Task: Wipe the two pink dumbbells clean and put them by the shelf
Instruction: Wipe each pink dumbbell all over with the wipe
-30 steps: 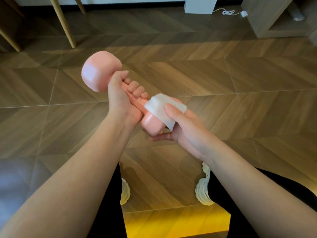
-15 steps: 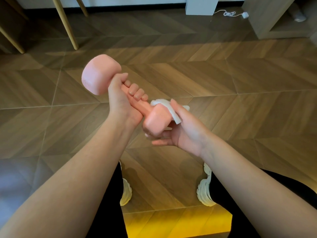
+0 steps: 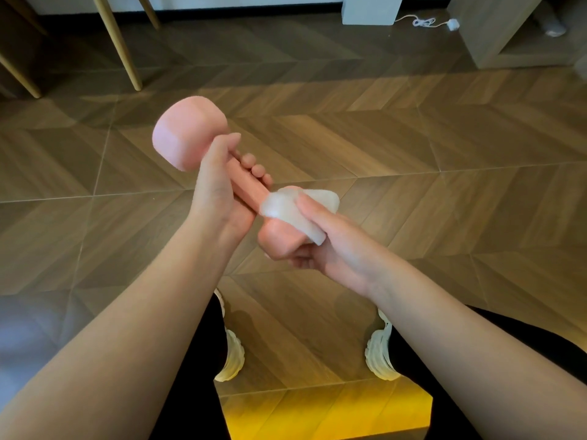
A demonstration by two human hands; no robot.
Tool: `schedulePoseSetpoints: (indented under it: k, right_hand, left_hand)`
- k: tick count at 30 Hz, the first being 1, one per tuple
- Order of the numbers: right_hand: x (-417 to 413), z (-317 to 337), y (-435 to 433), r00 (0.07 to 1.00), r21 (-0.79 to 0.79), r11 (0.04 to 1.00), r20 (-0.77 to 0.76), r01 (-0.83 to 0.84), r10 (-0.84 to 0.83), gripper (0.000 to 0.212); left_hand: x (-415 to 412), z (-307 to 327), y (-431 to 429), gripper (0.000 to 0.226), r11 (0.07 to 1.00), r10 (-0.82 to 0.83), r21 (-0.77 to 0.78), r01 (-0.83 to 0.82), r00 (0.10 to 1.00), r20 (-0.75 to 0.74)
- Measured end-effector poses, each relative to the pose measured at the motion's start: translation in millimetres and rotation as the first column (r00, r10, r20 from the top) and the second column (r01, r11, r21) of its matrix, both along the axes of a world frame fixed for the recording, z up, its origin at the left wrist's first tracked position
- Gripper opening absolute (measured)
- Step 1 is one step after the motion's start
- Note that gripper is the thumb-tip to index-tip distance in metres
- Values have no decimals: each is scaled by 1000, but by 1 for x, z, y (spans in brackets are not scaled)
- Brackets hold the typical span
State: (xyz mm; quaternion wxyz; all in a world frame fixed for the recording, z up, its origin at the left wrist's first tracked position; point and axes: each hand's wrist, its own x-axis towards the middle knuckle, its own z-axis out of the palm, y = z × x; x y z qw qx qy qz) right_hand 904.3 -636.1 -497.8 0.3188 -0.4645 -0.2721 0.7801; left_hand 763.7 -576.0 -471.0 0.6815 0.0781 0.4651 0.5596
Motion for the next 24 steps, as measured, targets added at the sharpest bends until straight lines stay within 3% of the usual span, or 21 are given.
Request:
schedulePoseSetpoints:
  k: [3,5,11,14,19,24]
  right_hand:
    - [1,0,-4,980,231,973,194,-8,-38,62]
    - [0,2,-8,963,301,953,266,-44,-40,62]
    - [-4,5,-9,976,324,946,211,-10,-62,32]
    - [1,8,-5,979,333,940,205,-69,0,44]
    - [-9,2,-8,915,427,897,397,-112,-75,59]
    - [11,10,1,947,328,926,311,-186,80,64]
  left_hand:
    - [0,-6,0,24,996,40,-74,-42,999,-29]
    - [1,-10,-1,27,991,63,-118,-67,997,-40]
    - [-3,-4,0,36,985,88,-147,-87,996,4]
    - [-6,-2,0,38,985,101,-139,-97,995,17]
    - [-1,-2,-2,38,982,118,-150,-112,993,31]
    - [0,-2,0,37,979,122,-168,-113,991,46]
